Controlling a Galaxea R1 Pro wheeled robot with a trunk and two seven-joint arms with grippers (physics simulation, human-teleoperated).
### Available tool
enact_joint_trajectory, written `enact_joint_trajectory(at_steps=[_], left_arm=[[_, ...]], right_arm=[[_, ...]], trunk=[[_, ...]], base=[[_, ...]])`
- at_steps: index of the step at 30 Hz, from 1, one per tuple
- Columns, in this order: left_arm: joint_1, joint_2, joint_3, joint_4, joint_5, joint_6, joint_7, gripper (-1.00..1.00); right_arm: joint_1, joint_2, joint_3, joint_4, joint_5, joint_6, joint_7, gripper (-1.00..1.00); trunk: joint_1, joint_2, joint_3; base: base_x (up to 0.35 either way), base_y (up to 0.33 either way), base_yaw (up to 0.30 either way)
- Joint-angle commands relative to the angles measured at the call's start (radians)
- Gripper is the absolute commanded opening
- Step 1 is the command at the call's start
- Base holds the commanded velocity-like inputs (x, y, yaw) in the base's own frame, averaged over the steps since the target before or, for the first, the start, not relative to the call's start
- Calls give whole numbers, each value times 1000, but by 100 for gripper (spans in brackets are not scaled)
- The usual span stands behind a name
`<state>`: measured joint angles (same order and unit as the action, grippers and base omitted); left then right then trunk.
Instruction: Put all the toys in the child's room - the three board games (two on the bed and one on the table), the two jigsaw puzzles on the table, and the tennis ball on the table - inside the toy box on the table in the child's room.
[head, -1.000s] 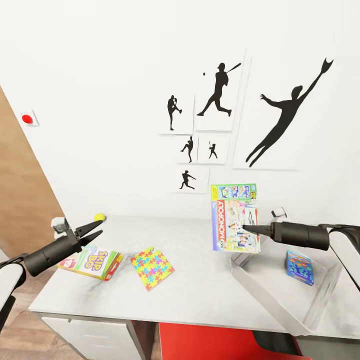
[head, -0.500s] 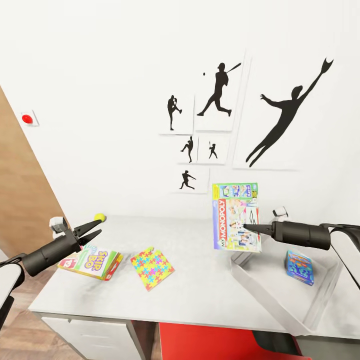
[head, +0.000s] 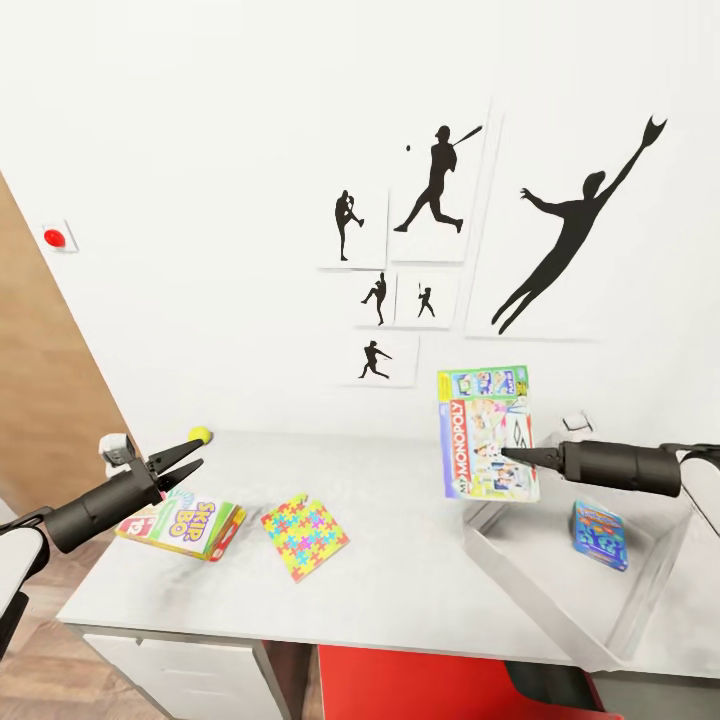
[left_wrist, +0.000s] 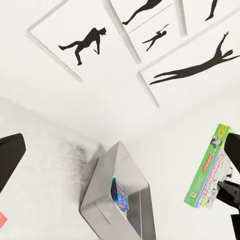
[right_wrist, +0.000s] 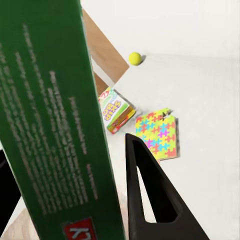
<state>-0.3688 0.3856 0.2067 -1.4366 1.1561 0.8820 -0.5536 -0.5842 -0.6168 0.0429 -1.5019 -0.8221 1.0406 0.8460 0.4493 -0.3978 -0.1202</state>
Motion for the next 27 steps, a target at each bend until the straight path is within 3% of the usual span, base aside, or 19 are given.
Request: enact_joint_trajectory(at_steps=[1, 5, 9, 14, 15, 18, 19, 21, 27], left_arm=[[-1, 0, 1, 0, 0, 5, -2, 100], [-1, 0, 0, 1, 0, 5, -1, 100], [-1, 0, -1, 1, 0, 5, 0, 100], [-1, -1, -3, 1, 0, 5, 1, 100], [-1, -1, -3, 1, 0, 5, 1, 100], [-2, -1, -4, 3, -1, 5, 3, 100], [-2, -1, -4, 3, -1, 5, 3, 100], [-3, -4, -5, 4, -2, 5, 4, 100], [-3, -9, -5, 5, -6, 5, 5, 100]], right_arm=[[-1, -1, 1, 0, -5, 7, 4, -100], [-2, -48, 1, 24, 24, 7, 6, -100], [-2, -66, 1, 42, 41, 7, 7, -100], [-4, -133, 3, 88, 73, 7, 13, -100], [-4, -133, 3, 88, 73, 7, 13, -100], [-4, -178, 10, 103, 81, 7, 26, -100], [-4, -178, 10, 103, 81, 7, 26, -100], [-3, -205, 13, 112, 86, 7, 46, -100], [-1, -249, 19, 143, 114, 7, 105, -100]], trunk=[[1, -2, -2], [1, -2, -2], [1, -2, -2], [1, -2, -2], [1, -2, -2], [1, -2, -2], [1, -2, -2], [1, -2, -2], [1, -2, -2]], base=[[0, 0, 0], [0, 0, 0], [0, 0, 0], [0, 0, 0], [0, 0, 0], [0, 0, 0], [0, 0, 0], [0, 0, 0], [0, 0, 0]])
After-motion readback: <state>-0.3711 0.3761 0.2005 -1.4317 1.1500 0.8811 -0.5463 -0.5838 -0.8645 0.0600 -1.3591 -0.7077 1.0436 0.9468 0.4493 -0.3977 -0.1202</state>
